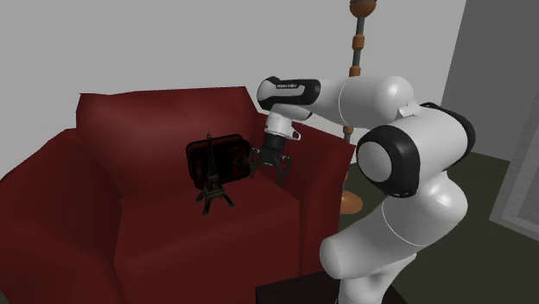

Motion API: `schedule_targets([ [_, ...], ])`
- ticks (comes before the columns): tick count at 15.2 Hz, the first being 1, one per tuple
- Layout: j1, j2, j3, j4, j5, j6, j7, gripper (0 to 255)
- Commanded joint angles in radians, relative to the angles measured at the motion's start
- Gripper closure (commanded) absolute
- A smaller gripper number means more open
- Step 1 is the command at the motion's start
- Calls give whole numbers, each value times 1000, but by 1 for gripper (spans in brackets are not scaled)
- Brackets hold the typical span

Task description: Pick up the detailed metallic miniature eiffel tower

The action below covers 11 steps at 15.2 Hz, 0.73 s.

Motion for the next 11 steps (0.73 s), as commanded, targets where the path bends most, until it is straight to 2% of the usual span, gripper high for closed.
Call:
schedule_targets([
  [1, -2, 49, 22, 37, 68, 4, 105, 0],
  [11, -6, 312, 108, 214, 348, 140, 541, 0],
])
